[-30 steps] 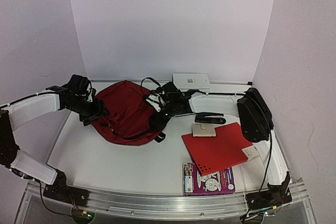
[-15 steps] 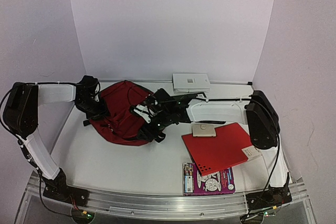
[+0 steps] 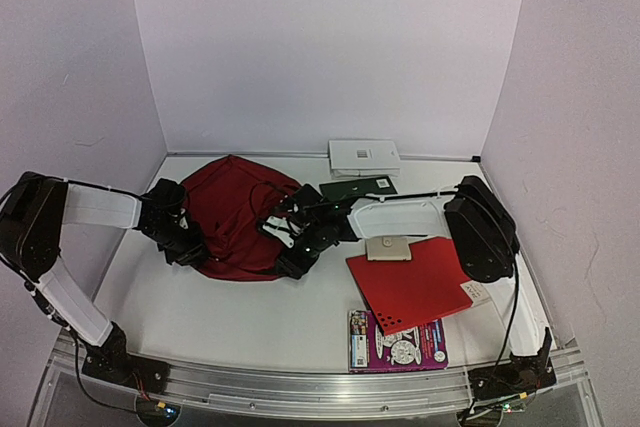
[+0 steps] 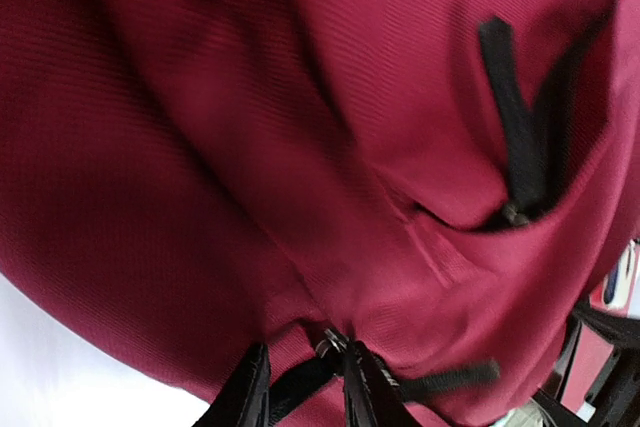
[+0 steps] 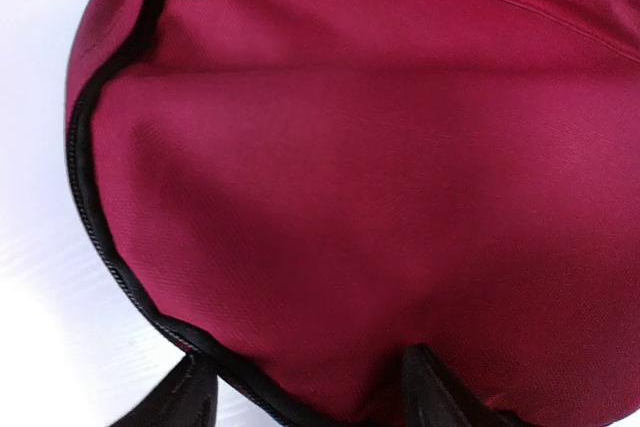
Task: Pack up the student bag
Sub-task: Unzip the student bag at the center of the board.
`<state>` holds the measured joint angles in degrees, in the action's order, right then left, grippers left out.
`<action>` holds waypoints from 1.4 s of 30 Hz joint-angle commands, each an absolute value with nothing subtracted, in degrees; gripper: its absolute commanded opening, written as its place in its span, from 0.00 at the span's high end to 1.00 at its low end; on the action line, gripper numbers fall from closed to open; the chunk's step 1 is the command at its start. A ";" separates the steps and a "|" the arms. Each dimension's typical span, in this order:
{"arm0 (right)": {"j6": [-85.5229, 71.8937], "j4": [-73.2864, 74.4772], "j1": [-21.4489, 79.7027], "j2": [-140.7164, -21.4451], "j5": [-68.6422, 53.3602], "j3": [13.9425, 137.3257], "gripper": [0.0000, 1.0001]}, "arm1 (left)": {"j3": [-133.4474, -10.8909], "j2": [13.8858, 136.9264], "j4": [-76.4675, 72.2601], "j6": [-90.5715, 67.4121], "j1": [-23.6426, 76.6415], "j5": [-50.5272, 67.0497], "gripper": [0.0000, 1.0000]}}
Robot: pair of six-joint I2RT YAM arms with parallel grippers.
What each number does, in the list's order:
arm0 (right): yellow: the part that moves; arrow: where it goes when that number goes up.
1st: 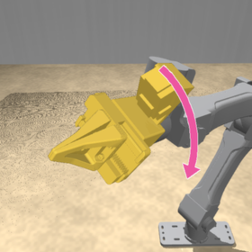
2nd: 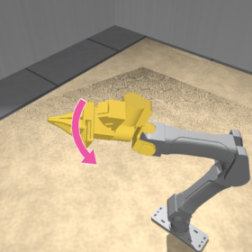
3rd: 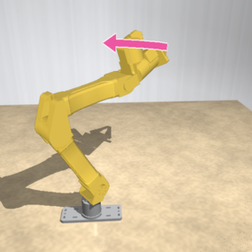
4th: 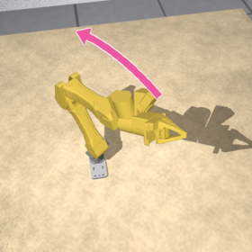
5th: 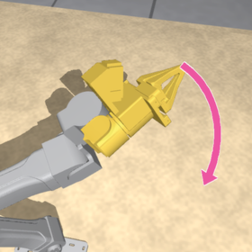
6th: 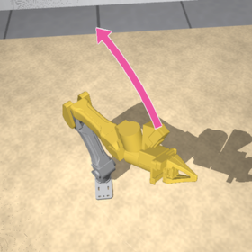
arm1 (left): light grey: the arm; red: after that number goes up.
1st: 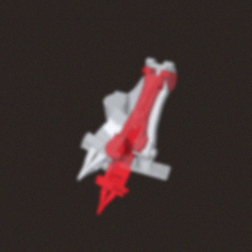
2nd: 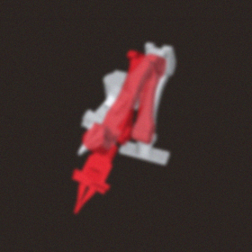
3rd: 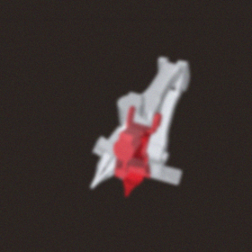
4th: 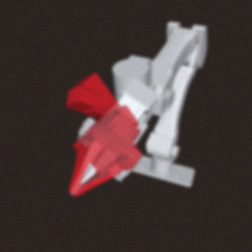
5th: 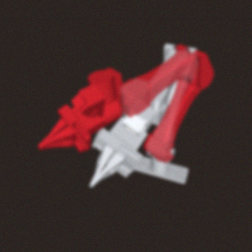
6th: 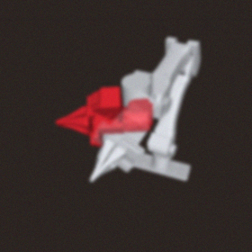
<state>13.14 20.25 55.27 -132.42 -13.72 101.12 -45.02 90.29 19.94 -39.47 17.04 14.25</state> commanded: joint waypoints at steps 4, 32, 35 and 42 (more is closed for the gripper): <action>9.78 22.33 55.88 -126.28 -24.57 106.15 0.30 | -43.44 84.27 21.21 -44.85 22.91 12.93 0.74; -5.37 15.96 57.66 -141.35 -28.55 119.49 0.26 | -47.35 91.81 16.50 -42.62 14.55 15.77 0.53; -4.52 15.25 57.59 -139.51 -27.62 117.07 0.23 | -46.15 93.44 13.80 -43.39 14.54 17.83 0.51; -3.86 14.72 57.59 -138.83 -26.16 116.20 0.15 | -46.10 95.02 13.45 -43.15 14.56 18.94 0.51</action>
